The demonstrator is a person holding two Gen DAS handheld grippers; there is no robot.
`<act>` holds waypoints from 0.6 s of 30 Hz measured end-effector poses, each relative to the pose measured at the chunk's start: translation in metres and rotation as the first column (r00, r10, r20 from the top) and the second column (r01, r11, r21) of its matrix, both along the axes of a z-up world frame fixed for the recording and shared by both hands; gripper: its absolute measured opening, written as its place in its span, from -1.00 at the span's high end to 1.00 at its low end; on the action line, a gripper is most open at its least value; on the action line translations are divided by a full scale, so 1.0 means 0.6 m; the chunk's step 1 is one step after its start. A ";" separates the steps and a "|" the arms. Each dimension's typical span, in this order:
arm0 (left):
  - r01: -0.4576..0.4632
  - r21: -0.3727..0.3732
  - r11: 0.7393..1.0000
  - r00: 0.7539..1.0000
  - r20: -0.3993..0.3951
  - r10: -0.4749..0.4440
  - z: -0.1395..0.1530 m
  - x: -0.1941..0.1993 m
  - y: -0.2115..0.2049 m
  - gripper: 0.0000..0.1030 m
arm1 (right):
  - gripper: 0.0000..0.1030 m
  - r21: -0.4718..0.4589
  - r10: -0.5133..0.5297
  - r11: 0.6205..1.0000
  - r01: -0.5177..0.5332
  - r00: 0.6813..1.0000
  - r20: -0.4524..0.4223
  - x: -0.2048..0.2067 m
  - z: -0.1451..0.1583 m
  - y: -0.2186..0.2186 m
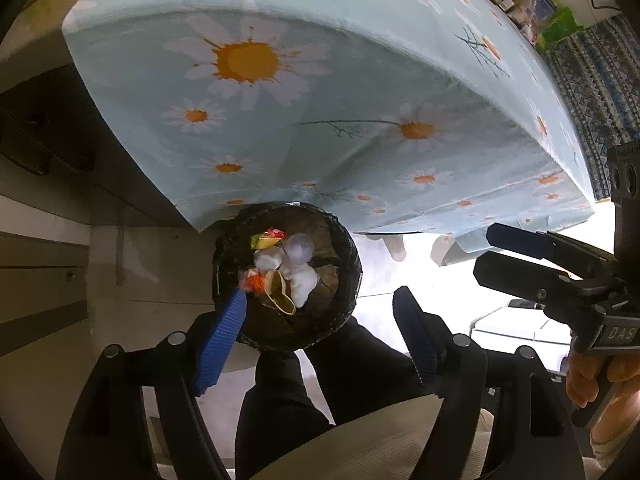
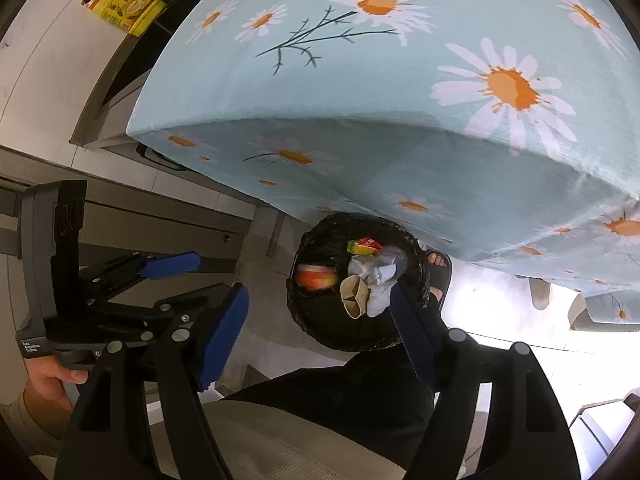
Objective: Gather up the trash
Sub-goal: 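Move both tools back up over the table toward the remaining trash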
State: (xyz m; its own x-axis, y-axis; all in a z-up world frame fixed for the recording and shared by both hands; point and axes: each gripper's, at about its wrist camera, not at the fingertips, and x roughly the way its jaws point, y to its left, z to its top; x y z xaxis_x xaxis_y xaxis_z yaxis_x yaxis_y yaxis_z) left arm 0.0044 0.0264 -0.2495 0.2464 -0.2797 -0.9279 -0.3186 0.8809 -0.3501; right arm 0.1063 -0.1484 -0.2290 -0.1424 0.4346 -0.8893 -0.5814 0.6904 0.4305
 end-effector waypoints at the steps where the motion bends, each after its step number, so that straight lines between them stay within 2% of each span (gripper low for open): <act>1: -0.001 -0.002 1.000 1.000 0.000 0.001 0.001 0.000 0.000 -0.43 | -0.41 0.000 -0.002 1.000 0.002 1.000 -0.001 0.003 0.000 -0.003; 18: 0.036 0.012 0.999 0.998 0.046 -0.037 0.045 -0.001 -0.007 -0.43 | -0.41 0.013 -0.006 1.000 0.005 0.999 0.038 -0.006 0.035 -0.005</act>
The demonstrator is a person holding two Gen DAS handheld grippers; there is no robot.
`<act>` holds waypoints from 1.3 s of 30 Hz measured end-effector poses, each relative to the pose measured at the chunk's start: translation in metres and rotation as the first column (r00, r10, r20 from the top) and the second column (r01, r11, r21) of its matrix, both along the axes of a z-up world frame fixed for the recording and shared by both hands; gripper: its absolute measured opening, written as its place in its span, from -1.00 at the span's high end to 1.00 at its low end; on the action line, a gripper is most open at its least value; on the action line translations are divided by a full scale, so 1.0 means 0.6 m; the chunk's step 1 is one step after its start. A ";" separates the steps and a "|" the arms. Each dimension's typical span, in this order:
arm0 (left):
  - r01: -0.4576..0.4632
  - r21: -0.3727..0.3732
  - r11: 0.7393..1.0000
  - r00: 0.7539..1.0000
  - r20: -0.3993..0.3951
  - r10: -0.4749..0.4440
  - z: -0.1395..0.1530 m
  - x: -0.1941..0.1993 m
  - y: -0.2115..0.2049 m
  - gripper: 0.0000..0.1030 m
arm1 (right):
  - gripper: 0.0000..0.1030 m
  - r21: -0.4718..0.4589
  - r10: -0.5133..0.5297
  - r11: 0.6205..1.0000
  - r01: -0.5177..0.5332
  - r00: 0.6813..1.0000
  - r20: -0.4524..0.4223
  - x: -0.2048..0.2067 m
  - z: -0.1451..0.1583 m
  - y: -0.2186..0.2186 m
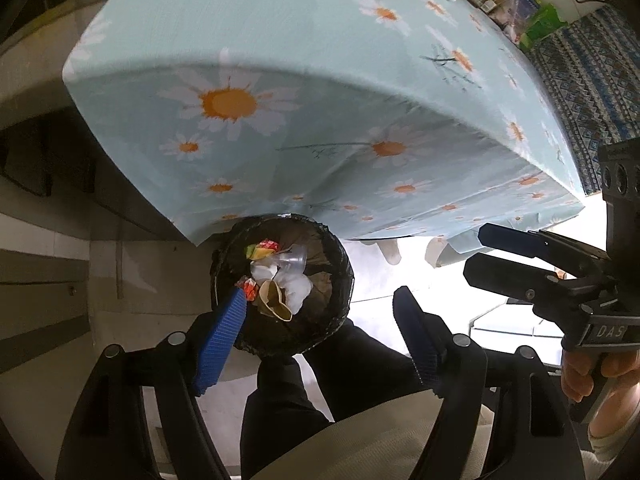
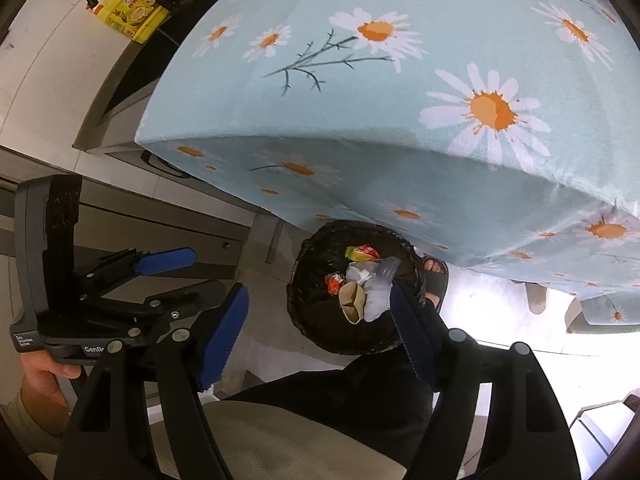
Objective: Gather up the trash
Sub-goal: 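Move both tools back up over the table toward the remaining trash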
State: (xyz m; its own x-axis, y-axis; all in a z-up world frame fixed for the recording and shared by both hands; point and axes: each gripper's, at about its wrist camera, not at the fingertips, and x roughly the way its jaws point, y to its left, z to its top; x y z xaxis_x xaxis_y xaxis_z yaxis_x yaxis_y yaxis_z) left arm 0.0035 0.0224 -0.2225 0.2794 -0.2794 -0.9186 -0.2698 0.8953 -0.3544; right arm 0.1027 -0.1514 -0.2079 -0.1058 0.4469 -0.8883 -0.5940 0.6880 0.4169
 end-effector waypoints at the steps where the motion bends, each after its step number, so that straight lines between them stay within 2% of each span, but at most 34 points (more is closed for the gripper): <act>1: 0.001 0.002 1.000 1.000 0.005 -0.001 0.003 0.001 -0.001 -0.43 | -0.41 0.002 0.001 1.000 -0.001 1.000 0.006 0.000 0.004 -0.001; 10: 0.020 0.011 1.000 0.998 0.056 -0.021 0.049 0.004 -0.006 -0.43 | -0.41 0.033 -0.014 0.999 0.012 0.999 0.046 0.005 0.048 -0.012; 19: 0.033 0.051 0.998 0.992 0.119 -0.039 0.108 0.019 -0.006 -0.43 | -0.41 0.081 -0.042 0.996 0.033 0.993 0.111 0.022 0.106 -0.020; 28: 0.057 0.105 0.993 0.978 0.195 -0.076 0.177 0.064 -0.014 -0.43 | -0.42 0.120 -0.100 0.990 0.080 0.979 0.175 0.071 0.156 -0.043; 32: 0.061 0.122 0.991 0.972 0.220 -0.086 0.199 0.087 -0.014 -0.51 | -0.42 0.134 -0.126 0.986 0.100 0.971 0.202 0.099 0.175 -0.056; 39: 0.064 0.151 0.986 0.962 0.254 -0.101 0.228 0.145 -0.006 -0.51 | -0.47 0.150 -0.165 0.980 0.134 0.961 0.220 0.148 0.197 -0.067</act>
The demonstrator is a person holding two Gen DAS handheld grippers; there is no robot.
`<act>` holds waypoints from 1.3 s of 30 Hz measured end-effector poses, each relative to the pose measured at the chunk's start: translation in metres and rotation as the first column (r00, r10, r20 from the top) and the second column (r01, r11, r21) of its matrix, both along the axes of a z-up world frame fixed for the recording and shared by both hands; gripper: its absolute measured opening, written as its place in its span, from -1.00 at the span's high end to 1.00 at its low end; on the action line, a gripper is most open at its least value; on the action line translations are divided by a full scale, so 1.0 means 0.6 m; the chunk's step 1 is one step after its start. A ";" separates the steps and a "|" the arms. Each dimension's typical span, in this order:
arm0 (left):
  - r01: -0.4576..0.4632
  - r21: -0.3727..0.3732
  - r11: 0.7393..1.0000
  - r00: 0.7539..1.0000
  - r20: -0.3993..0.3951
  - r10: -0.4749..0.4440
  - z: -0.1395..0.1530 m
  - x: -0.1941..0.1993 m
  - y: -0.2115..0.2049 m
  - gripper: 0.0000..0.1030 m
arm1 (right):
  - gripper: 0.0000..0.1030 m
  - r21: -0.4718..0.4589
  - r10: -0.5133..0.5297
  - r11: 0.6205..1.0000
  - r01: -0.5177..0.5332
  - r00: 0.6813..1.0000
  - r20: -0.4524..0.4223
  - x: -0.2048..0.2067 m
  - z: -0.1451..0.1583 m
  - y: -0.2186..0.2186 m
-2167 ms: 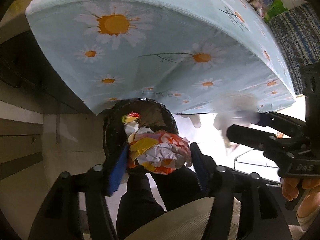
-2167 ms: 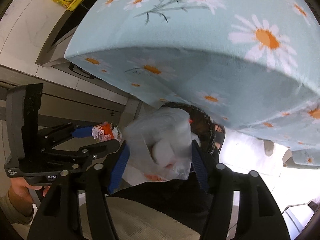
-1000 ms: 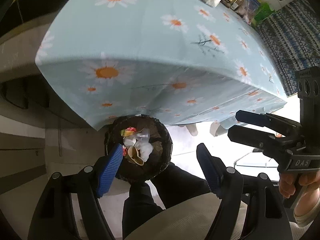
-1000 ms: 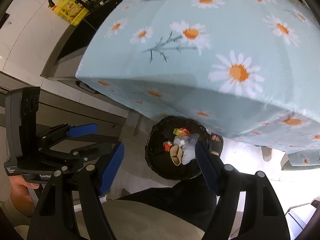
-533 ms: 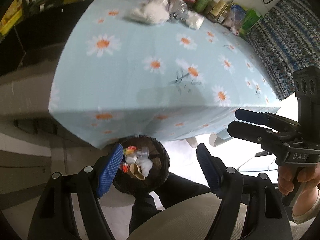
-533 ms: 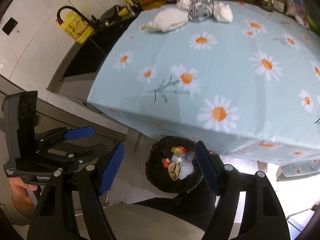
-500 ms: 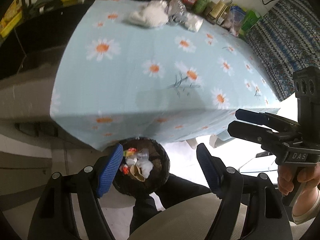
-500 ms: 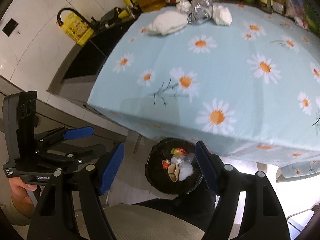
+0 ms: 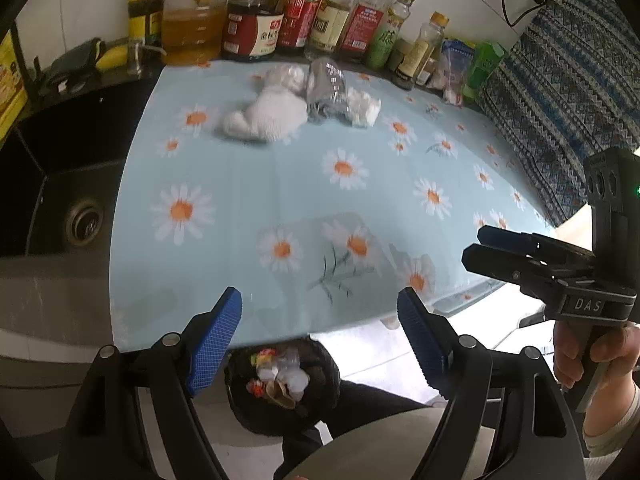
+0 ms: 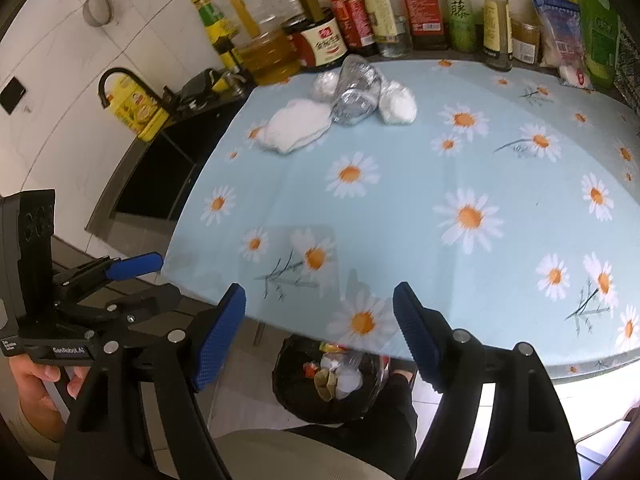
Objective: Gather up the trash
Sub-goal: 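Move both tools back up over the table toward the remaining trash, then grasp the white knit cloth with the left tool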
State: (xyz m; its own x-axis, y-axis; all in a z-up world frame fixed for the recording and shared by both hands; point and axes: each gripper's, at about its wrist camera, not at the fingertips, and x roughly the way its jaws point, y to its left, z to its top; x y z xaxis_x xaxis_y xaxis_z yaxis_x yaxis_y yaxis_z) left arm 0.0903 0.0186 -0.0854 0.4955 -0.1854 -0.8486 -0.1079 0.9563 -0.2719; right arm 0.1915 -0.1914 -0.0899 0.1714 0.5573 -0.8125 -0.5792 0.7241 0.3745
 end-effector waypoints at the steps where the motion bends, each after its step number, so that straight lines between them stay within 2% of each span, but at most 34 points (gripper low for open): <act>1: 0.000 0.005 1.000 1.000 0.003 0.000 0.003 0.010 0.001 -0.51 | -0.47 -0.001 -0.004 1.000 0.004 1.000 0.002 0.006 0.002 0.000; 18: 0.010 0.084 0.996 1.000 0.018 -0.011 0.025 0.177 0.025 -0.59 | -0.47 -0.003 -0.045 0.999 0.045 0.999 -0.003 0.155 0.002 -0.001; 29: 0.013 0.150 0.989 0.999 -0.051 -0.006 -0.022 0.295 0.048 -0.59 | -0.47 -0.001 -0.030 1.000 0.030 0.998 -0.052 0.239 -0.027 0.017; 33: 0.021 0.170 0.985 0.995 -0.102 -0.003 -0.054 0.334 0.057 -0.56 | -0.47 -0.003 -0.035 0.999 0.035 0.996 -0.083 0.270 -0.046 0.020; 39: 0.038 0.192 0.981 0.991 -0.135 -0.012 -0.076 0.371 0.065 -0.55 | -0.47 0.005 -0.041 0.999 0.041 0.994 -0.103 0.302 -0.059 0.026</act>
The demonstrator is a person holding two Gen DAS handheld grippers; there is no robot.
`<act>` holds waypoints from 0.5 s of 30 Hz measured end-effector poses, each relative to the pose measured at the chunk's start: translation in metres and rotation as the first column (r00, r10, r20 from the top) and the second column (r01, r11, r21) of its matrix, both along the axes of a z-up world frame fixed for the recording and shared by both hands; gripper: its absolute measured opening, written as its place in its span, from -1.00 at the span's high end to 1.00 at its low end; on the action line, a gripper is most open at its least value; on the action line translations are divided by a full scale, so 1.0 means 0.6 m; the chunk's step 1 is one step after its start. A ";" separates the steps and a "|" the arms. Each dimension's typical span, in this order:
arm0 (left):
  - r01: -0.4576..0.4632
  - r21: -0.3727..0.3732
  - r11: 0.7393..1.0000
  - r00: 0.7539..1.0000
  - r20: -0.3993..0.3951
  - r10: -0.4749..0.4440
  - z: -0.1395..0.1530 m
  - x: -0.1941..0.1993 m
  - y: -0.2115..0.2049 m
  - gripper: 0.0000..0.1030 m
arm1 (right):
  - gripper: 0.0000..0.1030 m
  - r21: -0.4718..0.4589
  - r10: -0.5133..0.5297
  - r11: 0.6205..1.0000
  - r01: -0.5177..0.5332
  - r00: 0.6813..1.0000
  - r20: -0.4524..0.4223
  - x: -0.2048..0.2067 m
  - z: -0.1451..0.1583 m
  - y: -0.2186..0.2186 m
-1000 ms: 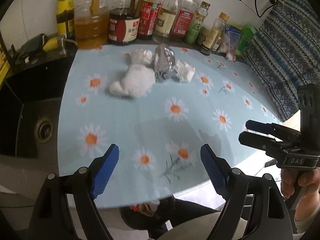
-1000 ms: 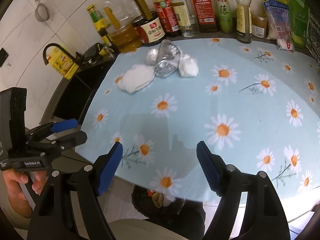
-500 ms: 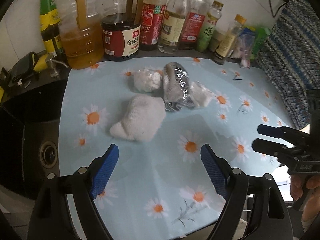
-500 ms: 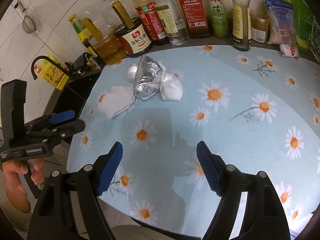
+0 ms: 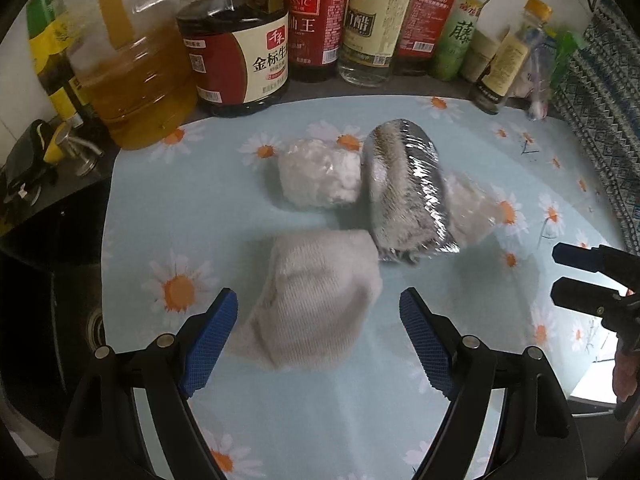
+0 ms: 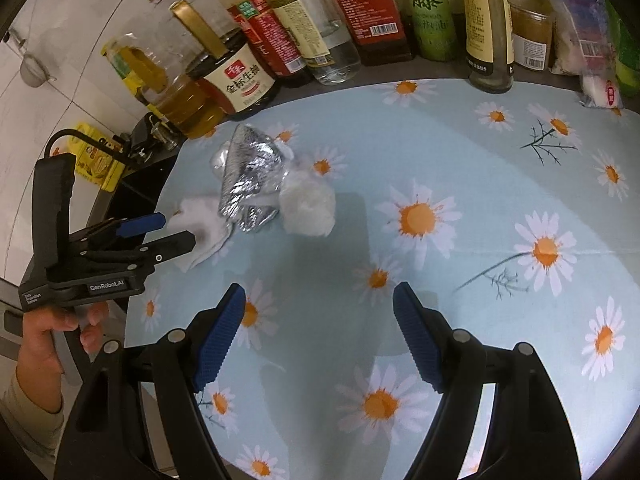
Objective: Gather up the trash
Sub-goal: 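Grasp the white knit cloth with the left tool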
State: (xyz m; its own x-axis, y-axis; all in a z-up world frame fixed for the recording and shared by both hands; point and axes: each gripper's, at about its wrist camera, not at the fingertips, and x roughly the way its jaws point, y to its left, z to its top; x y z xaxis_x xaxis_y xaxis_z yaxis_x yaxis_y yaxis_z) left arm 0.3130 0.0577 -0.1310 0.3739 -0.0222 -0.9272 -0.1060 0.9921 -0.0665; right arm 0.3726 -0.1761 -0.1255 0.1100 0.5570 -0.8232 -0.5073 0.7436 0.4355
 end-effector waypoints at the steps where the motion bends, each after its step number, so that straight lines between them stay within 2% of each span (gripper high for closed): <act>1: 0.001 0.001 1.000 1.000 -0.006 -0.001 -0.003 0.004 0.002 -0.48 | -0.47 0.001 -0.001 1.000 0.001 1.000 -0.002 0.004 -0.002 0.001; 2: 0.005 0.003 1.000 1.000 -0.015 -0.004 -0.007 0.008 0.002 -0.37 | -0.47 0.002 -0.002 1.000 0.002 1.000 -0.004 0.007 -0.003 0.001; 7: 0.018 -0.001 1.000 0.999 -0.048 -0.018 -0.027 0.020 0.005 -0.07 | -0.47 0.002 0.002 1.000 -0.002 1.000 -0.014 0.019 -0.012 0.010; 15: 0.032 -0.017 0.999 0.999 -0.034 -0.033 -0.028 0.020 0.007 0.38 | -0.47 -0.004 0.012 1.000 -0.012 1.000 -0.011 0.023 -0.013 0.021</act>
